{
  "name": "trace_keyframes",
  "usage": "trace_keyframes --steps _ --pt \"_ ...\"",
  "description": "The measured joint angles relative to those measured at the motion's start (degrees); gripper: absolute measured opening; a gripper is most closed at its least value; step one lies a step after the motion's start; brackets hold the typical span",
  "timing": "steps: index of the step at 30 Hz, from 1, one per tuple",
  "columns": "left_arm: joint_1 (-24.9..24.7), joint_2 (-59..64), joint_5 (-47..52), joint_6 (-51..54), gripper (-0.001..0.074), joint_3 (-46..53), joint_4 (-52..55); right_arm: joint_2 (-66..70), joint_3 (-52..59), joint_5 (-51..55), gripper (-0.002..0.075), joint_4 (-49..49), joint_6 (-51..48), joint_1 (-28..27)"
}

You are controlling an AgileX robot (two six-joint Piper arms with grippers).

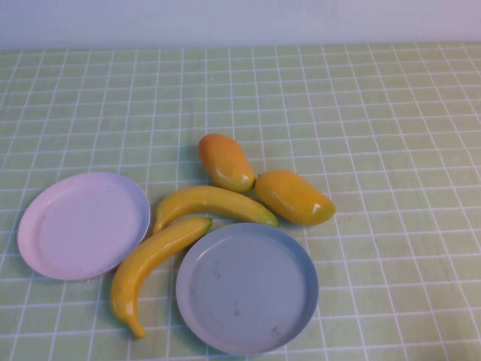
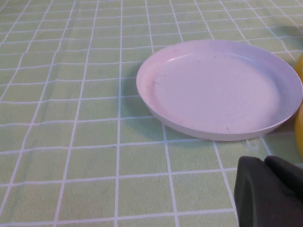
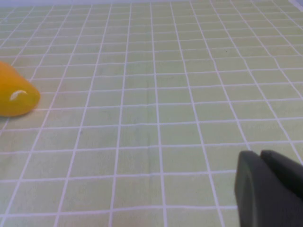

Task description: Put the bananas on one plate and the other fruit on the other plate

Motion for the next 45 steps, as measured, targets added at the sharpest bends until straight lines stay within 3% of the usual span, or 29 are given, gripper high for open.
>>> trace_keyframes --steps 27,36,45 --pt "0.0 0.0 -2.02 -2.8 -0.0004 0.0 -4.65 0.0 0.0 0.0 -0.0015 0.0 0.0 0.0" --pt "0.0 0.0 -9.65 -11.12 -0.0004 0.0 -14.89 0.0 0.0 0.0 -0.0015 0.0 0.0 0.0" --pt "0.0 0.0 -11.95 -15.77 -0.0004 0.0 -16.54 0.0 0.0 0.0 -0.0015 0.0 0.0 0.0"
